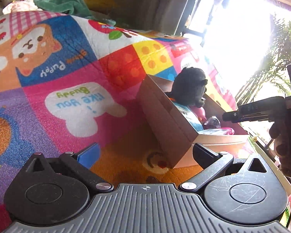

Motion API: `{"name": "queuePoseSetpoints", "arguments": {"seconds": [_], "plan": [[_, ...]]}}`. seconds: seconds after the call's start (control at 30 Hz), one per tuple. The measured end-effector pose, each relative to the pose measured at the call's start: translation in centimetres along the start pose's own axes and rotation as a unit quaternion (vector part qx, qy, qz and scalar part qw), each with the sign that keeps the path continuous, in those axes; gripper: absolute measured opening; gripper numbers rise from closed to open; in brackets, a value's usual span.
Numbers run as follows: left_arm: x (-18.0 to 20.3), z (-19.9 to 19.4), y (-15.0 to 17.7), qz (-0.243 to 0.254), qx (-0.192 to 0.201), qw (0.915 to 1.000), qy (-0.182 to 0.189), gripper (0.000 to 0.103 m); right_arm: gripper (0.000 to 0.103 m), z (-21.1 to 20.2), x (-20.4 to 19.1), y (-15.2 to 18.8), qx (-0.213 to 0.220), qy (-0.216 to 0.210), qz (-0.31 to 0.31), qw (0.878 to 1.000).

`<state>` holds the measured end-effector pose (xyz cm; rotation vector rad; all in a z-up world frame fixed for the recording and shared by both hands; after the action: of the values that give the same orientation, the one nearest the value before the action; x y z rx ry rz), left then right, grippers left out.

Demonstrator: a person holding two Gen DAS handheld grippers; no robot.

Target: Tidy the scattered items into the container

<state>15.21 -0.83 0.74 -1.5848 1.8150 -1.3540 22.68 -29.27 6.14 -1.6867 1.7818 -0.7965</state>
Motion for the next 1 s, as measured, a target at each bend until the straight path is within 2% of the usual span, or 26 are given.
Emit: {"name": "queuePoseSetpoints", "arguments": {"seconds": [0.03,0.07,0.13,0.17,0.2,0.27,0.37,0.43,0.47,0.5,0.57,0.6,0.67,0.7,0.8,0.87,1.0], "plan": [[0.3,0.0,0.1,0.006,0.0,1.0,0.001,0.103,0.028,-0.8,0.0,-0.2,0.027,0.007,-0.01,1.0],[0.5,0.1,0.1,0.012,-0.002,0.9999,0.003,0.103,0.032,-1.5,-0.1,-0.7,0.051,0.009,-0.014,0.999],[0.9,0.2,0.3,0.024,-0.007,0.9996,0.01,0.103,0.059,-2.1,-0.6,-2.0,0.084,-0.005,0.0,0.996],[1.0,0.2,0.4,0.027,-0.008,0.9995,0.014,0.103,0.088,-2.1,-1.0,-2.6,0.099,-0.015,0.011,0.995],[1.0,0.2,0.5,0.027,-0.009,0.9994,0.018,0.103,0.099,-1.9,-1.3,-3.2,0.113,-0.025,0.021,0.993],[0.8,0.1,0.4,0.021,-0.008,0.9995,0.022,0.103,0.099,-0.3,-3.0,-4.8,0.121,-0.041,0.024,0.992],[0.3,0.0,0.3,0.008,-0.007,0.9997,0.022,0.103,0.098,3.0,-6.6,-6.2,0.106,-0.037,-0.024,0.993],[0.0,-0.1,0.2,0.0,-0.006,0.9997,0.023,0.103,0.089,5.5,-8.7,-6.4,0.081,-0.028,-0.06,0.994],[-0.2,-0.2,0.1,-0.005,-0.007,0.9997,0.023,0.103,0.075,6.7,-9.4,-6.4,0.061,-0.028,-0.072,0.995],[-0.3,-0.2,0.1,-0.01,-0.008,0.9996,0.025,0.103,0.066,7.6,-9.8,-6.3,0.039,-0.037,-0.067,0.996],[-0.7,-0.2,0.0,-0.021,-0.011,0.9993,0.028,0.103,0.066,8.0,-9.7,-6.2,0.021,-0.05,-0.028,0.998],[-0.9,-0.3,-0.1,-0.027,-0.012,0.9991,0.03,0.103,0.065,7.8,-9.4,-6.3,0.01,-0.074,0.0,0.997],[-1.1,-0.3,-0.1,-0.033,-0.014,0.9988,0.033,0.103,0.065,7.2,-8.5,-6.1,-0.033,-0.157,0.076,0.984],[-1.1,-0.3,-0.1,-0.035,-0.015,0.9986,0.035,0.103,0.065,6.8,-8.1,-5.9,-0.049,-0.181,0.105,0.977],[-1.0,-0.2,-0.1,-0.035,-0.019,0.9985,0.038,0.103,0.065,6.3,-6.9,-5.1,-0.076,-0.208,0.146,0.964],[-0.9,0.0,0.0,-0.036,-0.022,0.9984,0.037,0.103,0.066,6.4,-6.2,-4.7,-0.076,-0.183,0.143,0.97],[-0.7,-0.1,0.0,-0.03,-0.021,0.9988,0.034,0.103,0.077,5.9,-5.2,-4.7,-0.029,-0.06,0.101,0.993]]}}
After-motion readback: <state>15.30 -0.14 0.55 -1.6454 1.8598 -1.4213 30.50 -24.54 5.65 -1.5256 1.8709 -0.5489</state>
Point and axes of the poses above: each gripper's, at about its wrist camera, not at the fingertips, and z roughly the way its jaws point, x to its right, y to its underside, the point moved 2 cm from there along z, roughly the way its jaws point, and after that the axes turned 4 degrees about z, right-handed, at the moved point
